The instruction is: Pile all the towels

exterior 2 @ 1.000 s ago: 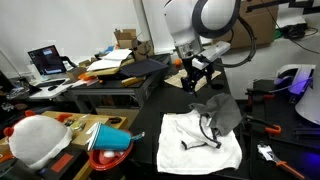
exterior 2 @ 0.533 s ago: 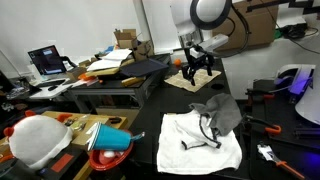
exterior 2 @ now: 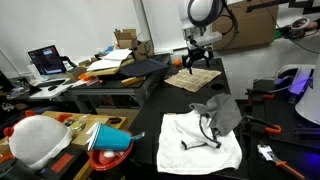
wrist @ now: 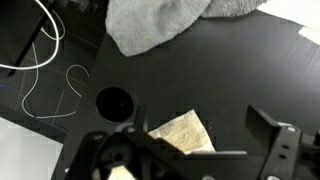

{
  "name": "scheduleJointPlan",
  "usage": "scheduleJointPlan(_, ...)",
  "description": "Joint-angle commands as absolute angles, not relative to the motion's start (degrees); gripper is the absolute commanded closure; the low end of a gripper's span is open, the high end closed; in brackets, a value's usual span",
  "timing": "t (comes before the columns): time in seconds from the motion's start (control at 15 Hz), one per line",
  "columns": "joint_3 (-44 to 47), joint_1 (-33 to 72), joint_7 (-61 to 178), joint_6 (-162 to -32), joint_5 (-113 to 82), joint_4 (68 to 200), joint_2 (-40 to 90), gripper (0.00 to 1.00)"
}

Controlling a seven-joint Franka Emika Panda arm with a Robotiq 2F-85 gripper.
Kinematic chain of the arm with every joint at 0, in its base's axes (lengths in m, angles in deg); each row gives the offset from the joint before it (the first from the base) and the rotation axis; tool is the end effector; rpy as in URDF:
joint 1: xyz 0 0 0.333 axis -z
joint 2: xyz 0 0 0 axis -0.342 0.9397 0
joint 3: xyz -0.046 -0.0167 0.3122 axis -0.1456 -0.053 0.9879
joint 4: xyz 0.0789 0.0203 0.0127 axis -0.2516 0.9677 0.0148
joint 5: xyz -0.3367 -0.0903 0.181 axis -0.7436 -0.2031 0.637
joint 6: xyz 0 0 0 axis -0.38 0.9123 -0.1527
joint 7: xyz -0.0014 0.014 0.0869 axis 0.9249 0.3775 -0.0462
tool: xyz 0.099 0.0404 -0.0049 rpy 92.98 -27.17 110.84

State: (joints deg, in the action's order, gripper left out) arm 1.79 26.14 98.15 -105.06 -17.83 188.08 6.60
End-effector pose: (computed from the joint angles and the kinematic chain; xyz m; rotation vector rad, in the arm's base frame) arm 0.4395 -0.0756 0.2792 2.7968 -1.2960 -0.0197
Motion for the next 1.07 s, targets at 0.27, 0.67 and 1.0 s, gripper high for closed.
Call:
scheduleJointPlan(0.27,-4.7,27.0,101.4,-110.6,-18.7,173.9,23.6,0.0)
scheduleJointPlan(0.67,-8.0,26.1,100.7,-109.4,-15.3,161.7,36.5,0.0)
scheduleJointPlan(1.0,-9.9,25.9,100.5,-108.3,-12.8,152.8,45.2,0.0)
